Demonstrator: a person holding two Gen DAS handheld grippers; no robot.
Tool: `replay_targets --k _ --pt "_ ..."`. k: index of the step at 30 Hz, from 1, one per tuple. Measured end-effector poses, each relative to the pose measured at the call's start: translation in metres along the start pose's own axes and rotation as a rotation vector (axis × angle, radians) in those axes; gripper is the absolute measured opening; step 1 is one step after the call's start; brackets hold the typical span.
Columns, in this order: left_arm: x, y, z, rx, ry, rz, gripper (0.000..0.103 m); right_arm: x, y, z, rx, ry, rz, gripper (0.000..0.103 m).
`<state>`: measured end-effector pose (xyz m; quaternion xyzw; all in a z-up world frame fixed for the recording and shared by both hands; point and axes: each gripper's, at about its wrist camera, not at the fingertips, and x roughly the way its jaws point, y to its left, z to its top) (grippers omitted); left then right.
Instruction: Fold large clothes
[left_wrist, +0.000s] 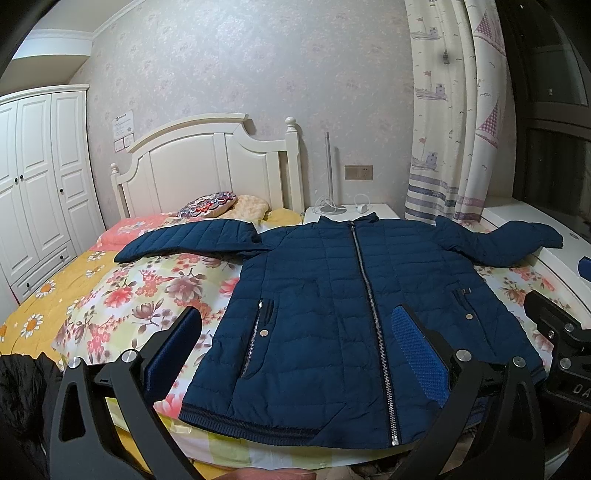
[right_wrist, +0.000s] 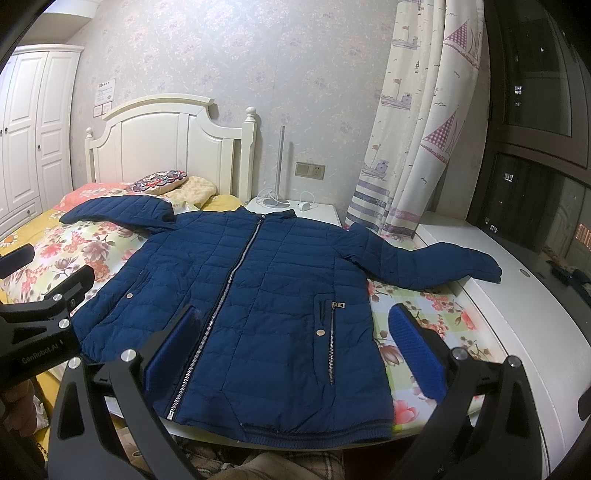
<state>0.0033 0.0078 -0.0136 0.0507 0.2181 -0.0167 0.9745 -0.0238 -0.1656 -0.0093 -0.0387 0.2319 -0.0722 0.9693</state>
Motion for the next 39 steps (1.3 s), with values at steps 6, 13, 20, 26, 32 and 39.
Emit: replay_targets --k 6,13,20,26,32,39 --pt "0.001 0.001 -0.002 0.0 0.001 0.001 0.099 0.0 0.0 0.0 0.001 0.0 0.0 0.101" --pt "0.001 0.003 -0.006 -0.005 0.003 0.003 0.099 0.0 0.001 -0.001 0.0 0.001 0.001 0.101" --pt "0.002 0.003 -0.005 -0.005 0.003 0.002 0.099 0.0 0.001 0.0 0.0 0.003 0.001 0.101" --pt "0.002 0.005 -0.006 -0.005 0.008 0.002 0.099 0.001 0.001 -0.001 -0.001 0.006 0.003 0.101" --pt "0.009 0.008 -0.009 -0.004 0.022 0.007 0.099 0.011 0.015 -0.018 -0.007 0.013 0.013 0.101" --pt "0.092 -0.003 -0.003 0.05 0.111 -0.012 0.099 0.085 -0.023 -0.023 0.076 0.14 0.094 0.101"
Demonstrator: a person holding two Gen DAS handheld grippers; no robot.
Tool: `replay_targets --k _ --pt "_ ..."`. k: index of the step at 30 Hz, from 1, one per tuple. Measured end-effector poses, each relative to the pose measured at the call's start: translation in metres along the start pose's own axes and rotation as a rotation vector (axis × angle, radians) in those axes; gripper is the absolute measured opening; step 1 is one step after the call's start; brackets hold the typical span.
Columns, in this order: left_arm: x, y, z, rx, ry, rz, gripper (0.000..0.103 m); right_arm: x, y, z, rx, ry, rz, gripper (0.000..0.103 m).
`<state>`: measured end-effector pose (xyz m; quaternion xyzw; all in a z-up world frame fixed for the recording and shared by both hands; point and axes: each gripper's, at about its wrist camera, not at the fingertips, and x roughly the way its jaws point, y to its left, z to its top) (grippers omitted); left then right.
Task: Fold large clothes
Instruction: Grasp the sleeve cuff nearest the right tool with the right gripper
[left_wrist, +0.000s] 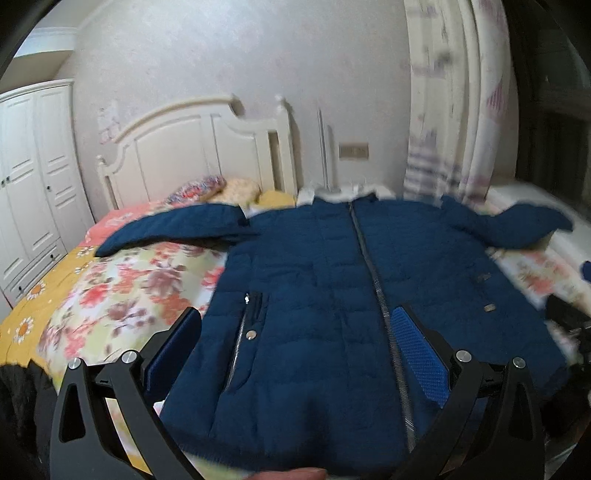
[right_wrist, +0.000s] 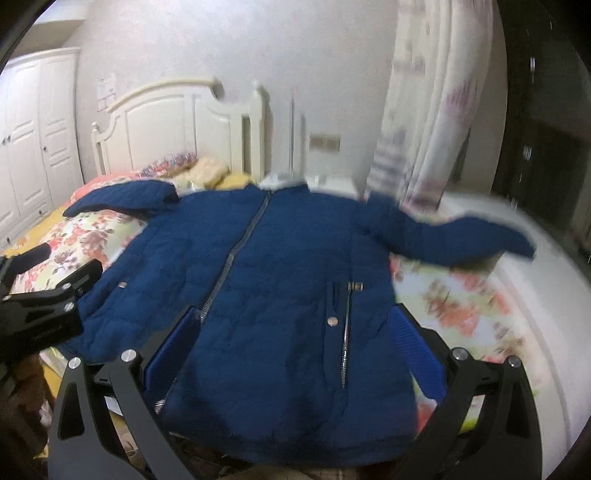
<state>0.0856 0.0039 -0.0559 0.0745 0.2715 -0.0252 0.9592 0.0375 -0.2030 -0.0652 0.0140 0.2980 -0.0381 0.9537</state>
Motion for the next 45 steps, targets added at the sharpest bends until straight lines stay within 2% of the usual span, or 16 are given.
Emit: replay_targets --k 5,10,17,21,24,25,26,28,32,35,38,39,41,42,43,45 --pt "0.118 0.001 0.026 0.014 0.201 -0.058 0.099 0.074 -0.078 0.01 0.161 0.122 -0.074 0.101" --pt "0.212 0.009 0.053 -0.043 0.281 -0.054 0.099 0.133 -0.191 0.016 0.431 0.139 -0.181 0.101" --pt "0.286 0.016 0.057 -0.086 0.382 -0.083 0.099 0.198 -0.301 0.034 0.61 0.155 -0.315 0.1" --pt "0.289 0.014 0.05 -0.077 0.375 -0.079 0.099 0.231 -0.33 0.056 0.617 0.168 -0.362 0.091" --pt "0.291 0.015 0.05 -0.082 0.379 -0.082 0.099 0.245 -0.34 0.068 0.622 0.183 -0.426 0.08" --pt "0.291 0.016 0.049 -0.083 0.379 -0.083 0.099 0.248 -0.342 0.072 0.627 0.178 -0.445 0.062" --pt "0.291 0.015 0.049 -0.083 0.378 -0.082 0.099 0.249 -0.343 0.075 0.623 0.167 -0.471 0.033" --pt "0.291 0.013 0.049 -0.077 0.378 -0.075 0.099 0.242 -0.328 0.097 0.576 0.084 -0.481 0.014" --pt "0.29 0.012 0.049 -0.076 0.378 -0.072 0.099 0.23 -0.231 0.154 0.276 -0.071 -0.449 0.009" --pt "0.29 0.013 0.049 -0.08 0.378 -0.076 0.099 0.237 -0.118 0.18 -0.012 -0.119 -0.322 0.009" --pt "0.29 0.015 0.05 -0.089 0.375 -0.084 0.099 0.263 -0.023 0.176 -0.222 -0.042 -0.131 0.011" --pt "0.29 0.015 0.05 -0.093 0.374 -0.088 0.099 0.274 0.005 0.17 -0.288 0.003 -0.083 0.015" --pt "0.289 0.016 0.049 -0.102 0.371 -0.095 0.099 0.306 0.053 0.142 -0.441 0.152 -0.013 0.055" --pt "0.289 0.017 0.049 -0.105 0.37 -0.097 0.099 0.317 0.065 0.128 -0.482 0.224 0.02 0.066" --pt "0.289 0.017 0.05 -0.109 0.369 -0.101 0.099 0.327 0.071 0.11 -0.517 0.285 0.034 0.071" --pt "0.289 0.018 0.05 -0.112 0.367 -0.104 0.099 0.317 0.06 0.109 -0.45 0.279 0.082 0.074"
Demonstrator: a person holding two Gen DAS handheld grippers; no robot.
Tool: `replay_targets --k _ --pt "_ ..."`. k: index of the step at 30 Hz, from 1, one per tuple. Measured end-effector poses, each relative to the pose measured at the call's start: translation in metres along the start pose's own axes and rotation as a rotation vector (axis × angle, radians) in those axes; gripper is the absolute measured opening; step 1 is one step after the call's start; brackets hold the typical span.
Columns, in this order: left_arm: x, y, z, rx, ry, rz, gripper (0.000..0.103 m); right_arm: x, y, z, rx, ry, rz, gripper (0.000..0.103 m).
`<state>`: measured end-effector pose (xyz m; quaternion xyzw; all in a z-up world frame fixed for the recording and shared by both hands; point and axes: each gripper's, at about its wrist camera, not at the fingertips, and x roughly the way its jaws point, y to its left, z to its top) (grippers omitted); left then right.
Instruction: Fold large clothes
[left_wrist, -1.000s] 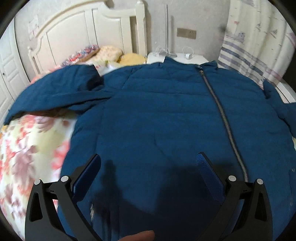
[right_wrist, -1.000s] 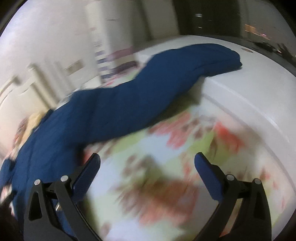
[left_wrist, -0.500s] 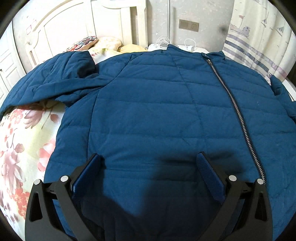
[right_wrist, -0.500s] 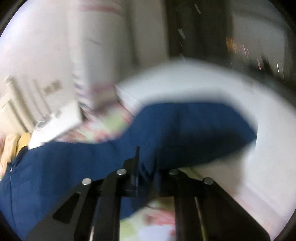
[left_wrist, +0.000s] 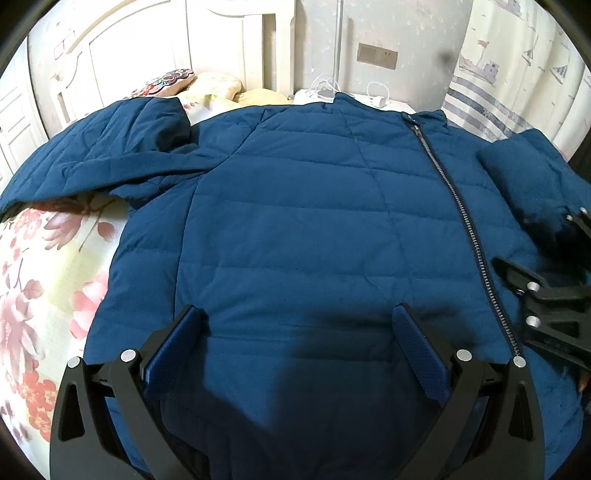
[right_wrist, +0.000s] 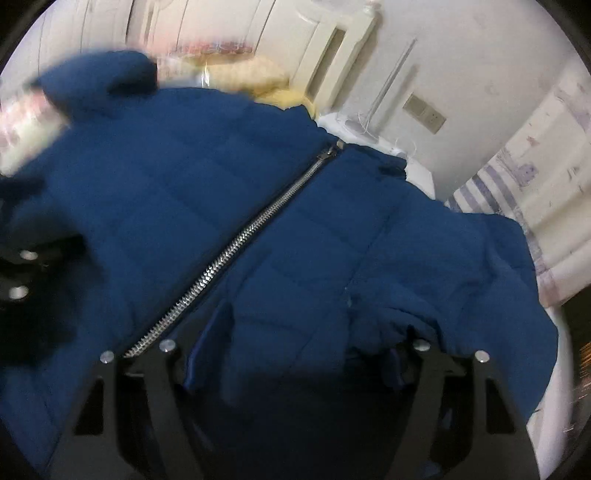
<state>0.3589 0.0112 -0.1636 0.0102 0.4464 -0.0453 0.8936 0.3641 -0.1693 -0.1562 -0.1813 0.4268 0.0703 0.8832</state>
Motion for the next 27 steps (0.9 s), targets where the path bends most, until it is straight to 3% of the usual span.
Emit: replay_targets --k 2,5,8,11,15,19,22,24,27 --pt "0.0 0.0 0.0 0.0 0.0 0.001 0.099 -0.019 -0.021 -0.011 0.095 0.028 0.095 0.075" --pt "-0.001 0.0 0.0 -0.001 -0.004 0.0 0.099 -0.07 -0.057 -0.041 0.194 -0.049 0.216 0.076" --pt "-0.009 -0.003 -0.002 0.004 -0.032 -0.001 0.098 -0.119 -0.077 -0.093 0.249 -0.135 0.262 0.079" --pt "-0.032 -0.031 -0.001 0.109 -0.094 -0.042 0.098 -0.136 -0.087 -0.147 0.348 -0.122 0.253 0.079" --pt "-0.079 -0.113 0.001 0.354 -0.159 -0.191 0.098 -0.141 -0.076 -0.2 0.418 -0.09 0.243 0.079" --pt "-0.106 -0.189 0.005 0.482 -0.136 -0.346 0.098 -0.161 -0.047 -0.203 0.302 -0.139 0.032 0.081" --pt "-0.115 -0.235 0.007 0.517 -0.084 -0.463 0.098 -0.173 -0.035 -0.21 0.24 -0.114 0.001 0.081" --pt "-0.117 -0.275 0.001 0.554 -0.065 -0.462 0.098 -0.18 -0.038 -0.22 0.274 -0.121 0.055 0.081" --pt "-0.105 -0.337 -0.019 0.692 -0.044 -0.405 0.098 -0.182 -0.036 -0.232 0.283 -0.111 0.06 0.081"
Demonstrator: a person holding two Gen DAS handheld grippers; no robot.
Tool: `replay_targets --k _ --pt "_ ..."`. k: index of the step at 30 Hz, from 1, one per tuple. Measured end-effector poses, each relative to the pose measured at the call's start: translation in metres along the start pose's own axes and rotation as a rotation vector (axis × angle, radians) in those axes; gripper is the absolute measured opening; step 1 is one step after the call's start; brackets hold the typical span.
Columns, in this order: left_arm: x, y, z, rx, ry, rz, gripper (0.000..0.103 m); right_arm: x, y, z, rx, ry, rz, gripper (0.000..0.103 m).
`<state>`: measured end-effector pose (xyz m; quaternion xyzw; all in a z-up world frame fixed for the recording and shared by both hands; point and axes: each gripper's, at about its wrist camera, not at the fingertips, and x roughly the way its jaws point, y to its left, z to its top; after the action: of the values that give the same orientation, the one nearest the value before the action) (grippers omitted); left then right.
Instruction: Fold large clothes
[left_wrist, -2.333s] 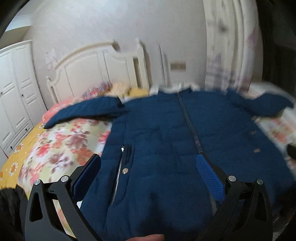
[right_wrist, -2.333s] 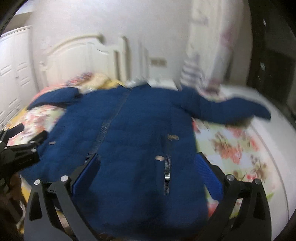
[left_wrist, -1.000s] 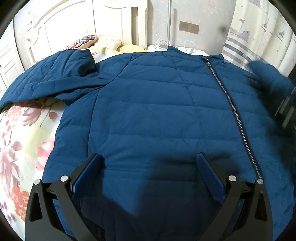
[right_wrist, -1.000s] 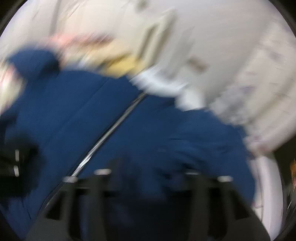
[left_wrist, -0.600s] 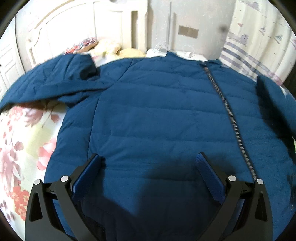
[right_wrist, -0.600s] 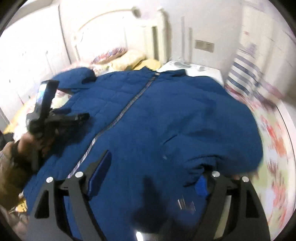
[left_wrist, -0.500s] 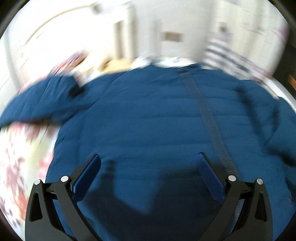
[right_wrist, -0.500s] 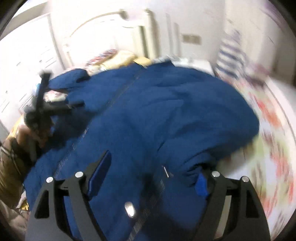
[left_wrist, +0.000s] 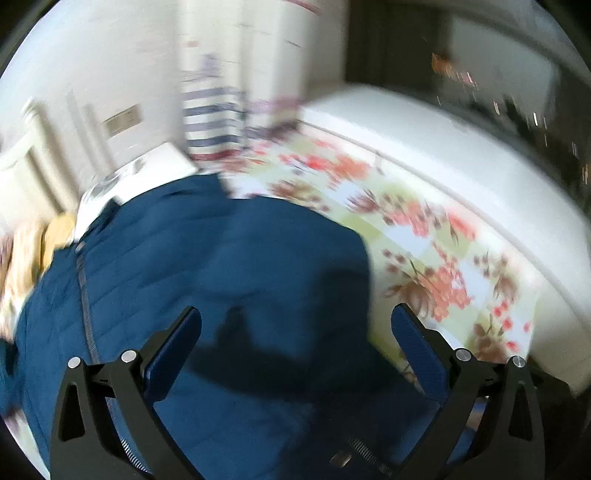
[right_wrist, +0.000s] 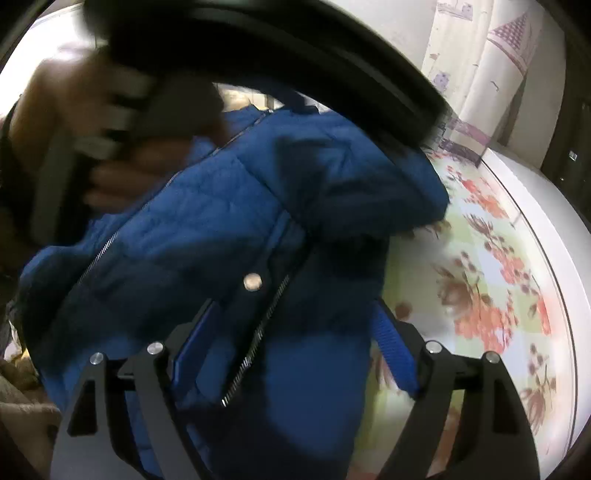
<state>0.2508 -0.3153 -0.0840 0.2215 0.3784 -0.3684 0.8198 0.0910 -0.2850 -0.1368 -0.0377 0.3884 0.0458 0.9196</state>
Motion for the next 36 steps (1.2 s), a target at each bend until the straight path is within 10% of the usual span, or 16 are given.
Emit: replay_targets --k 6,8,10,14,18,22,25,36 --pt "0.078 -0.059 -0.002 0.34 0.107 0.301 0.095 -0.017 0.005 -0.014 -0.002 -0.017 0.005 0.082" --pt "0.081 -0.056 -0.003 0.375 0.057 0.372 0.055 -0.018 0.004 -0.014 0.011 -0.015 -0.01 0.082" --pt "0.05 -0.031 0.003 0.237 -0.042 0.256 0.034 -0.02 0.003 -0.011 0.022 -0.021 -0.012 0.082" --pt "-0.039 0.064 0.005 -0.071 -0.281 0.082 0.03 -0.017 -0.005 -0.006 0.037 -0.019 -0.034 0.081" --pt "-0.117 0.197 -0.06 -0.415 -0.485 -0.022 0.03 -0.005 -0.012 0.012 0.03 -0.021 -0.062 0.081" --pt "-0.126 0.283 -0.155 -0.651 -0.447 -0.013 0.036 0.013 -0.022 0.04 -0.003 -0.025 -0.073 0.086" --pt "-0.109 0.314 -0.212 -0.83 -0.379 -0.018 0.082 0.041 -0.038 0.077 -0.007 -0.026 -0.083 0.087" --pt "-0.07 0.343 -0.267 -1.106 -0.338 -0.196 0.094 0.131 -0.06 0.173 0.259 -0.012 -0.045 0.087"
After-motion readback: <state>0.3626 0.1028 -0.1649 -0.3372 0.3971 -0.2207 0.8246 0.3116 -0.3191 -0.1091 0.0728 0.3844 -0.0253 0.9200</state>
